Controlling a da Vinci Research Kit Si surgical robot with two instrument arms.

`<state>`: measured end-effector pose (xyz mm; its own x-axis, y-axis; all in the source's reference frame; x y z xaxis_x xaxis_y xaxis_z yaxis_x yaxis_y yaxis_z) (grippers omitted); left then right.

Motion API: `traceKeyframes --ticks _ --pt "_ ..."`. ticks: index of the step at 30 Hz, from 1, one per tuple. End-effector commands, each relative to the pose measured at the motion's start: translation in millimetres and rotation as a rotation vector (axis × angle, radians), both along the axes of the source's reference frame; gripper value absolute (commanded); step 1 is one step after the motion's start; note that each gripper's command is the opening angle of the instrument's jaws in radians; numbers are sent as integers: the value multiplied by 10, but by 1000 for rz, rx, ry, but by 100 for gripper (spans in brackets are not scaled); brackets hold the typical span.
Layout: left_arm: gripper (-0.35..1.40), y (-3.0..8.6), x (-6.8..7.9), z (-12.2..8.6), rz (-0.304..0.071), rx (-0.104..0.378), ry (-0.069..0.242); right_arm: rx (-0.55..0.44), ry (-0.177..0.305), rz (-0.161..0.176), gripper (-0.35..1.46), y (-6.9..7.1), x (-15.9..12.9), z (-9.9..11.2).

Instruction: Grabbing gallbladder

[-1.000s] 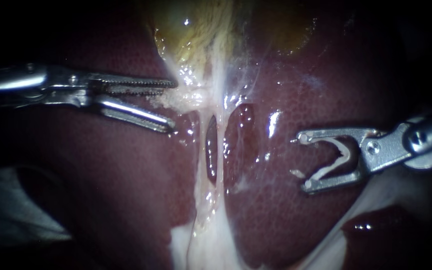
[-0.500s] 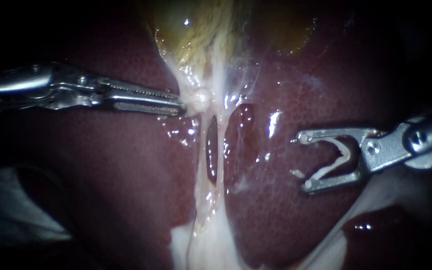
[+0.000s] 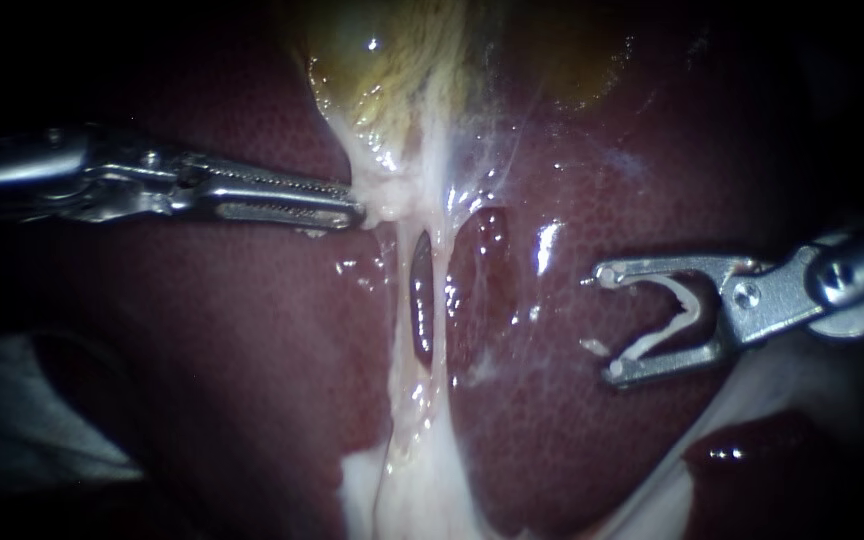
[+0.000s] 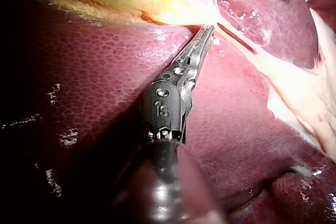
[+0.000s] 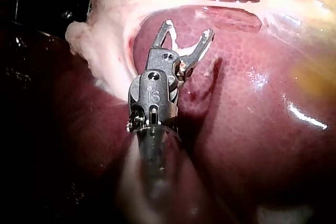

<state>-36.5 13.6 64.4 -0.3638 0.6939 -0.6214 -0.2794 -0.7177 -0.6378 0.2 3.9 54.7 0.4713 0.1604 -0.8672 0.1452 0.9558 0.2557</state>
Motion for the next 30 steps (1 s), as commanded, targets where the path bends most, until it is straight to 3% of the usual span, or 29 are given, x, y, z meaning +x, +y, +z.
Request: traceKeyframes --ticks 1,4,8,15,19,30 --pt "-35 2 1 -4 3 3 -5 0 0 0 50 0 0 0" --pt "-35 11 10 -18 10 12 -12 0 0 0 50 0 0 0" --pt "-35 31 31 -35 -2 15 -1 0 0 0 50 0 0 0" --pt "-35 57 63 -56 -40 2 -6 0 0 0 50 0 0 0" --pt "-35 62 69 -60 -42 -2 -4 0 0 0 50 0 0 0" --pt "-35 62 69 -60 -42 -2 -3 0 0 0 50 0 0 0"
